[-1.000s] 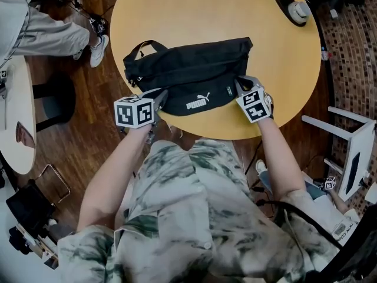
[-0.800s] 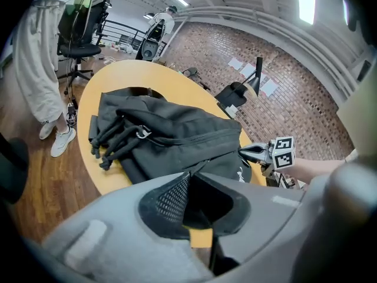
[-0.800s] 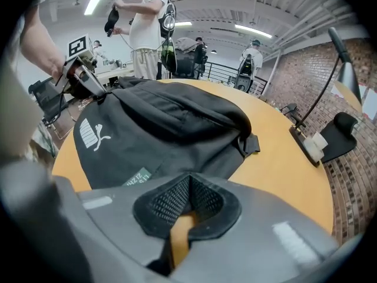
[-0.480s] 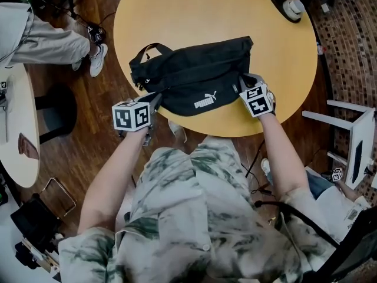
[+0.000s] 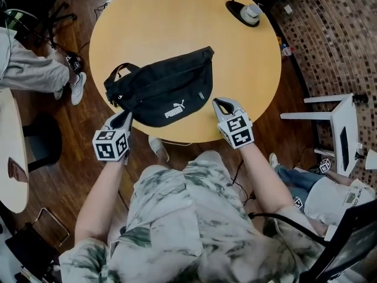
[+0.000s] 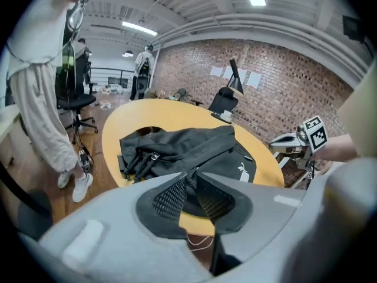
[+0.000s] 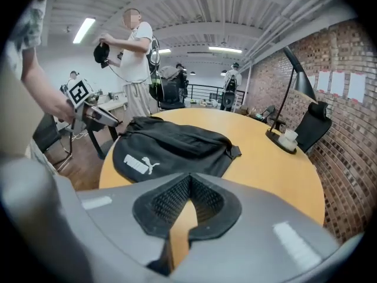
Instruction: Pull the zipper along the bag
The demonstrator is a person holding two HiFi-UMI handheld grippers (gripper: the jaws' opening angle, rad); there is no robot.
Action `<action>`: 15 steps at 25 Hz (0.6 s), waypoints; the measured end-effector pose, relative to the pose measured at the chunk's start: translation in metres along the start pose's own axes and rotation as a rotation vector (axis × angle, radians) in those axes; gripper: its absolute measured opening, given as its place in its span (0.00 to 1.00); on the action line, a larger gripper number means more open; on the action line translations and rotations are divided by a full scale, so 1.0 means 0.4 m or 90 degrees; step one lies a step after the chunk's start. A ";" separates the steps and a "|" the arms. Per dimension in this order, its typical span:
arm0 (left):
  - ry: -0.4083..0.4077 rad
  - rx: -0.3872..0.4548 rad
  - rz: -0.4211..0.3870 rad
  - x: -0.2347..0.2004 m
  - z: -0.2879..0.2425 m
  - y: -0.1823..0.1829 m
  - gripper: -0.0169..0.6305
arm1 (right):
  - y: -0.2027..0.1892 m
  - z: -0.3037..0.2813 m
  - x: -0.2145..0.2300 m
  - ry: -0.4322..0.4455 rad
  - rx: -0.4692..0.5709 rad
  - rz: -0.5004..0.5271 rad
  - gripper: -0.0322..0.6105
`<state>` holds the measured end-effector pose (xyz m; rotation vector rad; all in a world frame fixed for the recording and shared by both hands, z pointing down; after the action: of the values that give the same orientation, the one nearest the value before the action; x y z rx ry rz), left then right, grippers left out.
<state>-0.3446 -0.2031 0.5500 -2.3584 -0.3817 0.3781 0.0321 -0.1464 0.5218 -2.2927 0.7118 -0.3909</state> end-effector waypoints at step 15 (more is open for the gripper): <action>-0.066 0.166 -0.036 0.637 0.479 -0.186 0.11 | -0.312 0.512 -0.202 0.117 0.119 0.049 0.06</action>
<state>-0.1954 0.0598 0.4244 -2.0751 -0.4202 0.4931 0.1082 0.0860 0.4564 -2.0650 0.8158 -0.6114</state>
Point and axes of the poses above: the fingertips, and each gripper's own axes: z backward along the fingers, x to its right, y out of its top, the point moved 8 cm from there along z, backward along the fingers, and after that the axes turned 13 degrees about y, right-handed, at the moved point
